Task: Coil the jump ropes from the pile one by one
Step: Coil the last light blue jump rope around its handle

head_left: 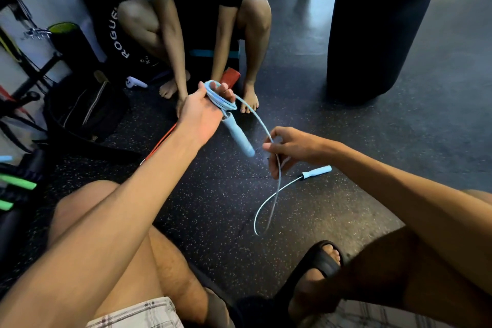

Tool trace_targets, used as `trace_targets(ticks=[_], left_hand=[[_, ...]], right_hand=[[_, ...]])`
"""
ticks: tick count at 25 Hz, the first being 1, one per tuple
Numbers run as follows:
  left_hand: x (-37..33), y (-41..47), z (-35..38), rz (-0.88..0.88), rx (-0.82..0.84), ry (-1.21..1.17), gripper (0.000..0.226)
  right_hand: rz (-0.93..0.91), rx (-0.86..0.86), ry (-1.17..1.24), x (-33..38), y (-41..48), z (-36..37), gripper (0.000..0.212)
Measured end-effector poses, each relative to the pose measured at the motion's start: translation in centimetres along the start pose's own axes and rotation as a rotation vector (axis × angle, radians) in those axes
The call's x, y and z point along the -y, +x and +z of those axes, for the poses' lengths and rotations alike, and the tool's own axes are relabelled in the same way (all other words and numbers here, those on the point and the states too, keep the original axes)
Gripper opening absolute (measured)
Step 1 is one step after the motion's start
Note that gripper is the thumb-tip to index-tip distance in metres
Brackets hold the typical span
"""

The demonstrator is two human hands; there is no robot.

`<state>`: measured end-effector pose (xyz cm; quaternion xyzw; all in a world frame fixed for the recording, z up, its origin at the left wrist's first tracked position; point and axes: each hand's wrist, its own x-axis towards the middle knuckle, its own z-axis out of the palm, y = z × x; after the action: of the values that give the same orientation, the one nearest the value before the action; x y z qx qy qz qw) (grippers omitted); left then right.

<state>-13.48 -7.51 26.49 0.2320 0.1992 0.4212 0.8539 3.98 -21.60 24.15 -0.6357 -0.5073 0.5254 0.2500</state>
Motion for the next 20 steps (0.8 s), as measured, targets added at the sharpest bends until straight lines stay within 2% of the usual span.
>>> trace_targets(ticks=[2, 5, 8, 11, 16, 18, 20], left_hand=[[0.1, 0.4, -0.4, 0.083, -0.1, 0.047, 0.034], [0.8, 0.5, -0.7, 0.225, -0.154, 0.257, 0.028], [1.9, 0.7, -1.1, 0.356, -0.12, 0.579, 0.026], [2.9, 0.6, -1.2, 0.37, -0.054, 0.898, 0.021], [4.1, -0.4, -0.9, 0.175, 0.187, 1.342, 0.03], [4.6, -1.0, -0.5, 0.003, 0.28, 1.295, 0.039], [4.8, -1.7, 0.0, -0.206, 0.335, 1.113, 0.049]], right_hand=[[0.016, 0.043, -0.031, 0.2, -0.2, 0.2, 0.02], [-0.027, -0.014, -0.14, 0.7, -0.1, 0.6, 0.017], [-0.179, -0.118, -0.406, 1.2, 0.6, 0.9, 0.014], [-0.351, -0.215, -0.519, 1.8, 0.6, 0.7, 0.018], [-0.518, -0.436, -0.508, 2.9, 0.1, -0.3, 0.024], [-0.528, -0.521, -0.484, 3.0, 0.2, -0.8, 0.024], [-0.523, -0.573, -0.413, 2.9, 0.3, -1.3, 0.02]])
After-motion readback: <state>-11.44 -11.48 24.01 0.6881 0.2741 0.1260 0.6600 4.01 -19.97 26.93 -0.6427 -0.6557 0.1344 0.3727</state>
